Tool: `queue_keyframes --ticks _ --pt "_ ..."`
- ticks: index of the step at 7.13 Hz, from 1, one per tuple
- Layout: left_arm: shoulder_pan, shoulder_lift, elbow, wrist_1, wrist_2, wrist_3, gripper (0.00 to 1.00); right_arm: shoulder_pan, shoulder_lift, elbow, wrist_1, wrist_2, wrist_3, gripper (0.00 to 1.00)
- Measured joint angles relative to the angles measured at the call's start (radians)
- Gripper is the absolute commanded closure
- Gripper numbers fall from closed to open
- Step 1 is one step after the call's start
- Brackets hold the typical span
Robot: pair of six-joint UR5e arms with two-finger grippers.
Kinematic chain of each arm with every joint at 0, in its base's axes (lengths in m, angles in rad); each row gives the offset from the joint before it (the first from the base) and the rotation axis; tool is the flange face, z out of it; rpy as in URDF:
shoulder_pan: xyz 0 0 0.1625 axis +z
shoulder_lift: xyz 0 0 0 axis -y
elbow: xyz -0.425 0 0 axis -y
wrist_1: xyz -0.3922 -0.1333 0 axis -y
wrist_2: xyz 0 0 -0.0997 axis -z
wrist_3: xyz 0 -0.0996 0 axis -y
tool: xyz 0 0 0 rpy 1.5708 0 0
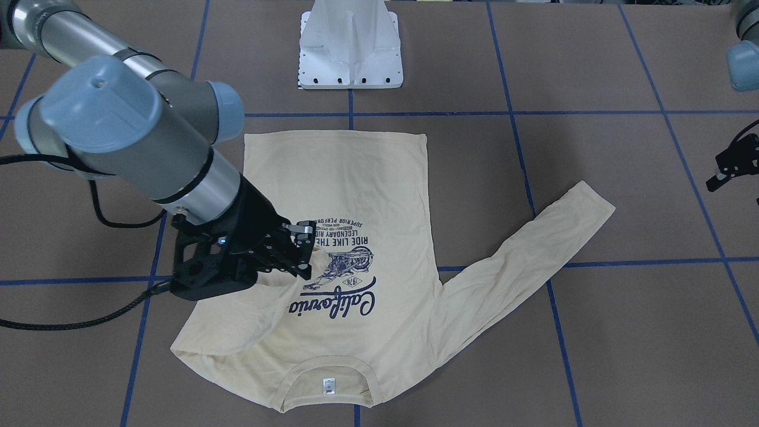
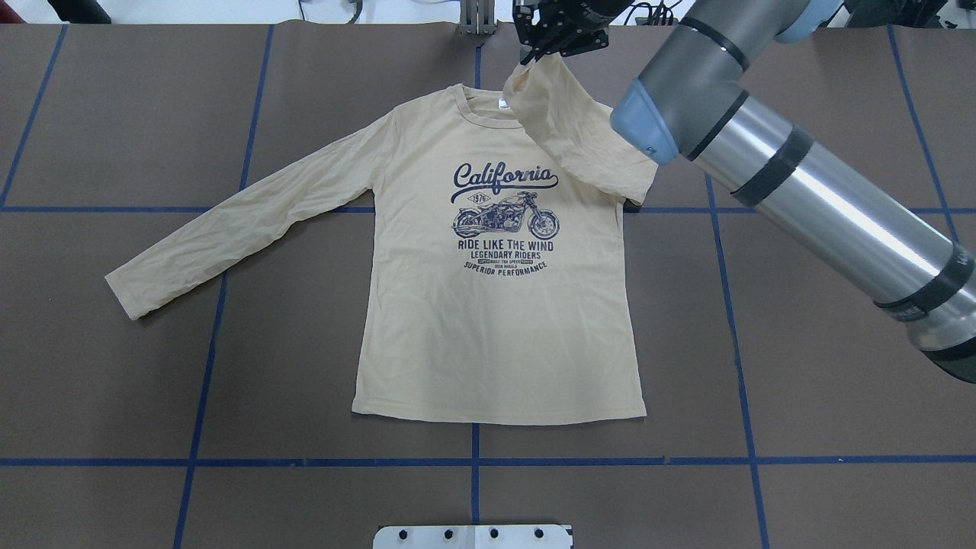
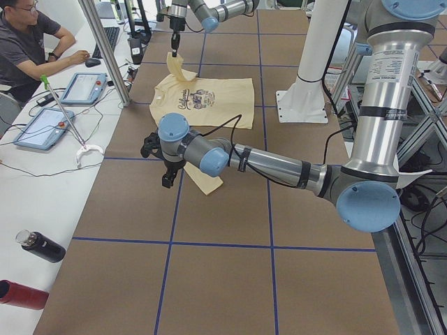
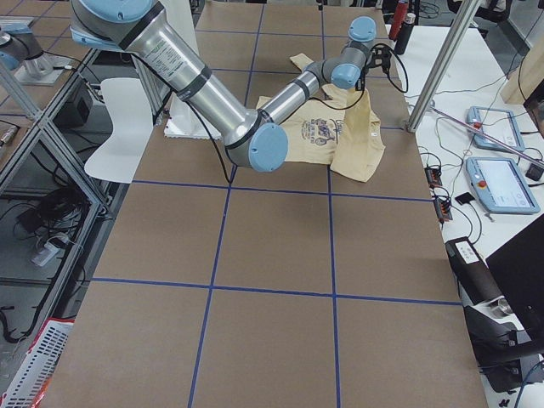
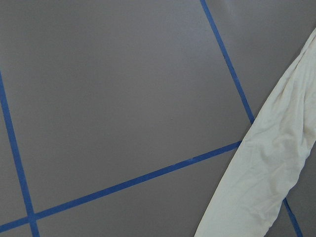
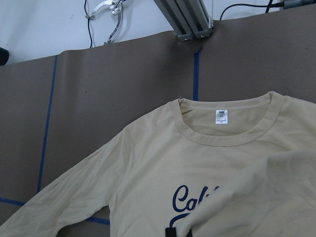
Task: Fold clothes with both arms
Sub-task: 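Carry the sleeve cuff with the right gripper across toward the collar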
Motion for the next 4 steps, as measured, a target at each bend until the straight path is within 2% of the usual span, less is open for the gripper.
queue_keyframes --ticks 2,4 --pt "0.000 -0.002 0.011 -0.001 0.001 0.000 0.00 -0.080 0.044 -0.061 0.002 -0.095 0.000 1.00" --pt "0.001 -0.008 0.016 -0.001 0.001 -0.002 0.00 -0.124 0.070 -0.132 0.031 -0.146 0.001 1.00"
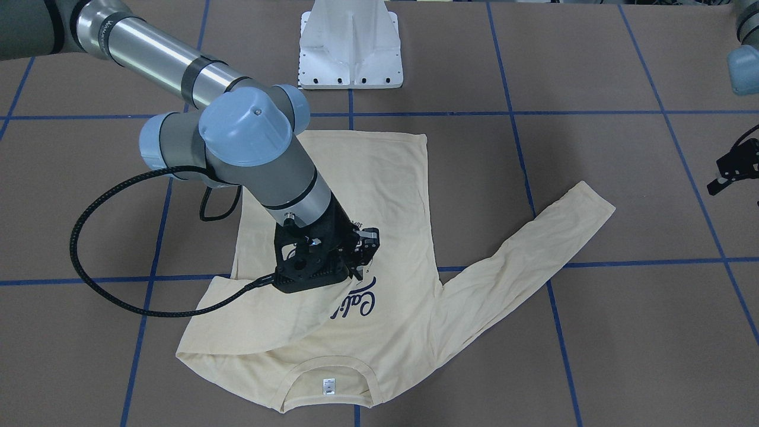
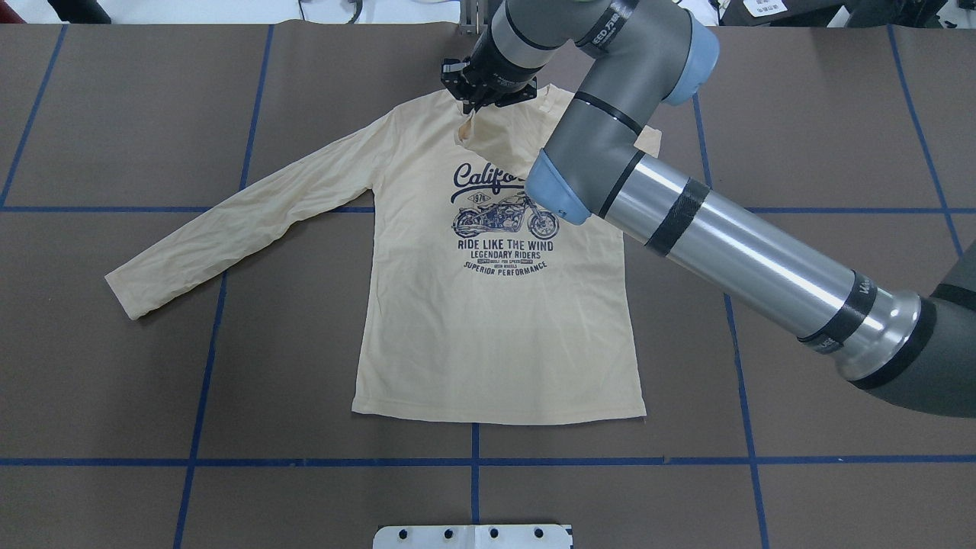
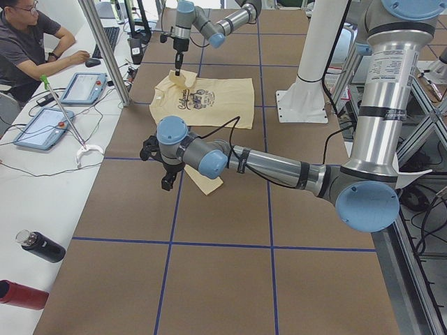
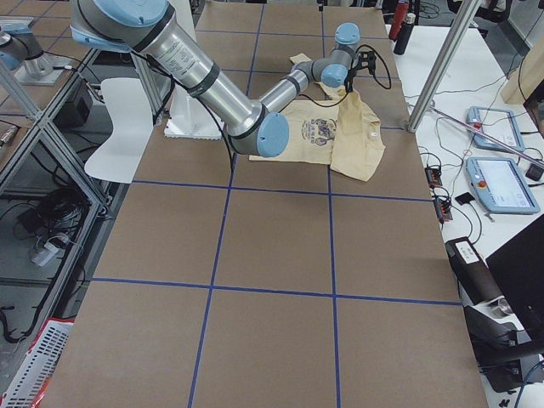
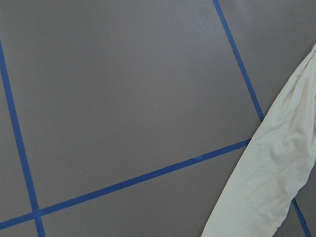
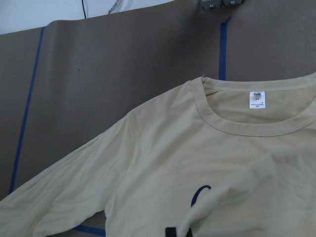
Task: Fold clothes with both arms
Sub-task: 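Carry the sleeve cuff with the right gripper across toward the collar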
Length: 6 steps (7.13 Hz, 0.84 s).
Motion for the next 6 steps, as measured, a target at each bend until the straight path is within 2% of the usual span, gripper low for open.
queue_keyframes --ticks 4,6 --pt "0.000 -0.037 0.022 0.001 0.002 -0.020 0.00 -0.058 0.033 -0.122 0.046 -0.024 0.006 1.00" --pt "0.000 -0.066 0.042 0.003 0.002 -0.031 0.00 -0.073 0.091 -0.199 0.048 -0.063 0.007 1.00"
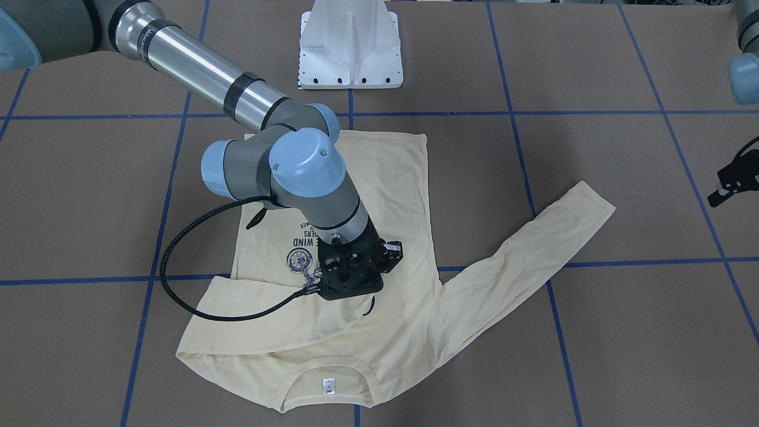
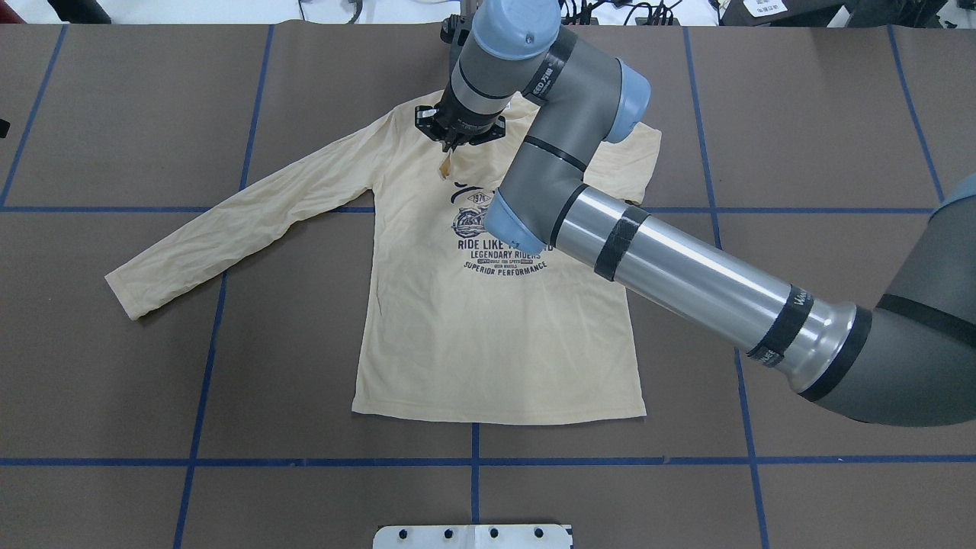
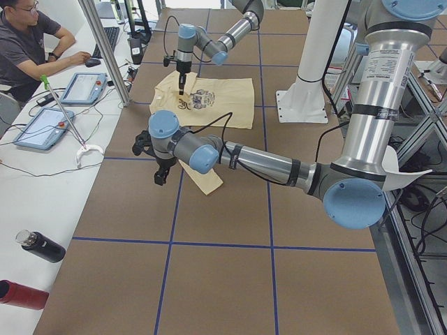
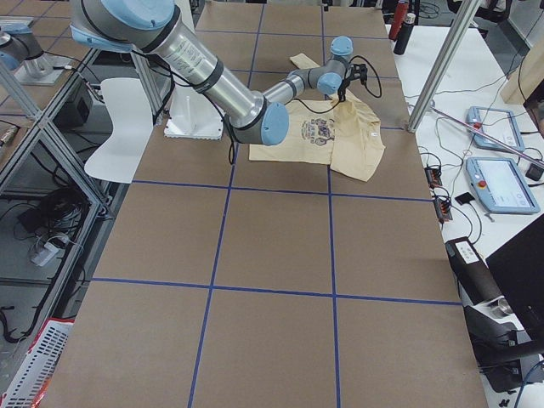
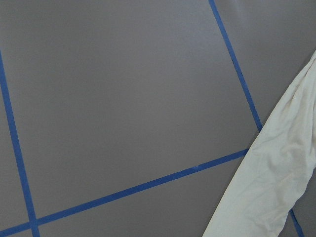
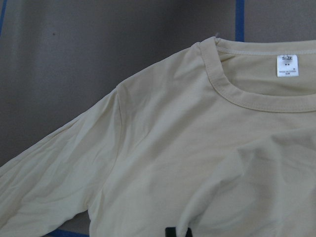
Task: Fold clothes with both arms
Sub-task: 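Carry the sleeve cuff with the right gripper across toward the collar, then lay the sleeve on the shirt body, open and lift the right gripper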
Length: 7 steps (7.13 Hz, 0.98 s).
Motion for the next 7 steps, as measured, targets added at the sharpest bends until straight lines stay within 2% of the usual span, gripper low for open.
queue_keyframes --ticks 1,2,4,7 --pt "0.000 -0.010 0.008 0.000 0.000 -0.002 0.00 -0.008 0.017 -0.020 0.000 -0.025 0.000 0.44" --pt "0.000 -0.018 0.018 0.000 -0.001 -0.003 0.00 -0.020 0.030 -0.039 0.001 -0.067 0.000 0.01" --pt "0.000 -0.025 0.025 -0.001 -0.001 -0.005 0.00 -0.045 0.062 -0.069 0.002 -0.154 0.011 0.01" --pt "0.000 -0.028 0.028 -0.001 -0.001 -0.008 0.00 -0.051 0.089 -0.076 0.002 -0.177 0.060 0.01"
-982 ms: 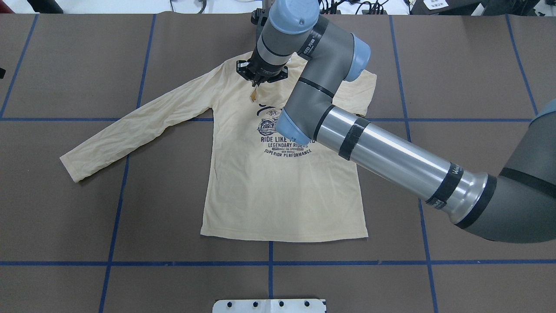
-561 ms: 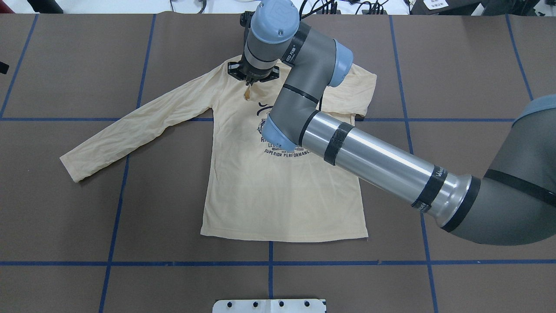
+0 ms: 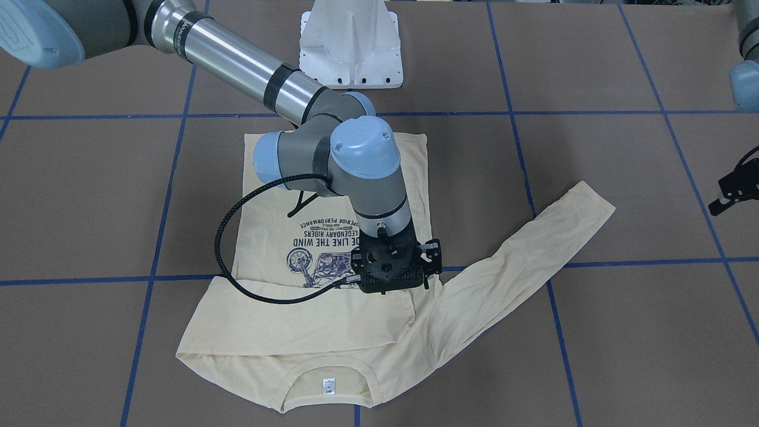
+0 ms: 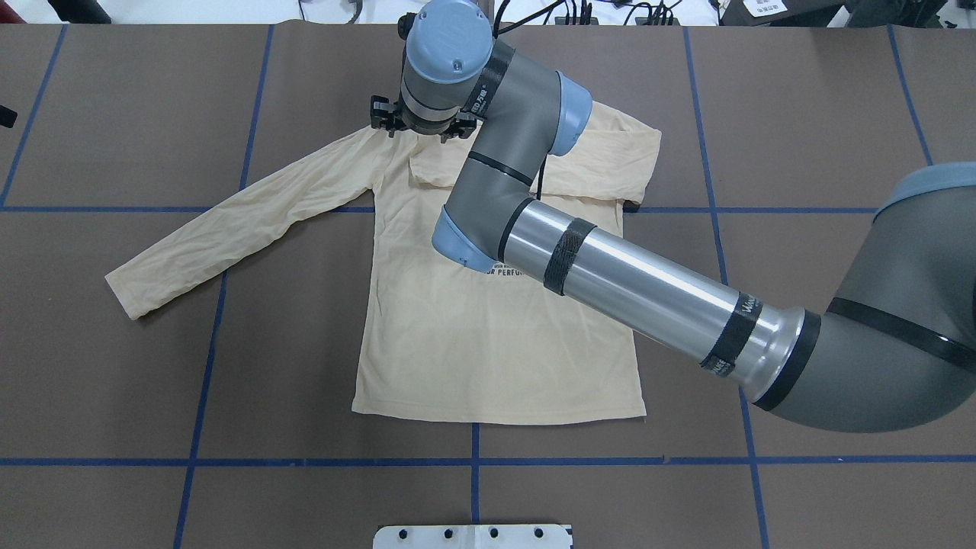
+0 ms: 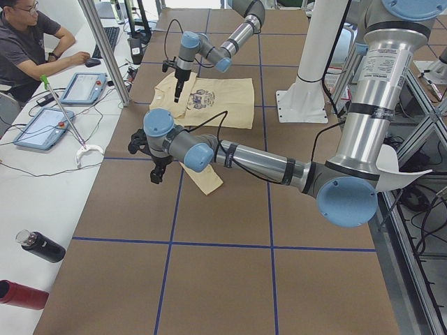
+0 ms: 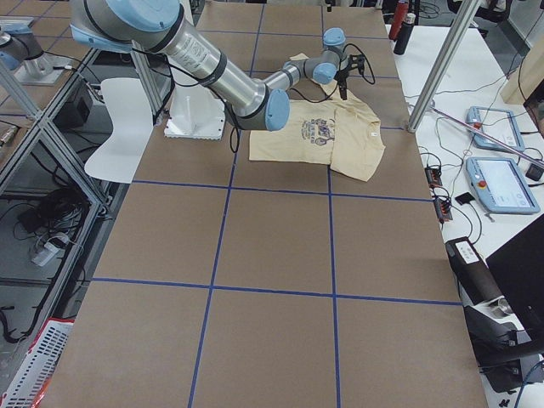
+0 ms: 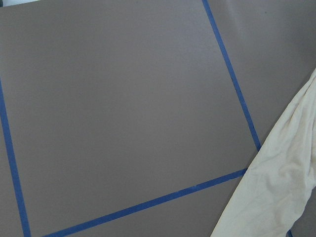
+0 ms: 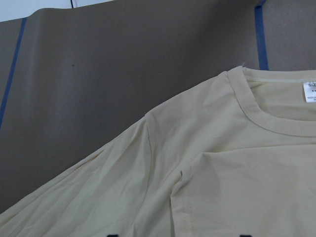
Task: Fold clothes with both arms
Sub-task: 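Lay the sleeve on the shirt body, open and lift the right gripper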
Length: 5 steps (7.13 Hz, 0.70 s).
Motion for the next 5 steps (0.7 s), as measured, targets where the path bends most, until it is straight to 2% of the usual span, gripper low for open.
queue_keyframes --ticks 3,5 --pt "0.032 -0.011 0.005 -0.037 0.012 -0.134 0.00 0.003 -0.001 0.021 -0.005 0.006 0.068 0.01" --pt "0.117 0.006 -0.006 -0.151 0.123 -0.344 0.00 0.017 -0.029 0.083 -0.043 0.021 0.091 0.01"
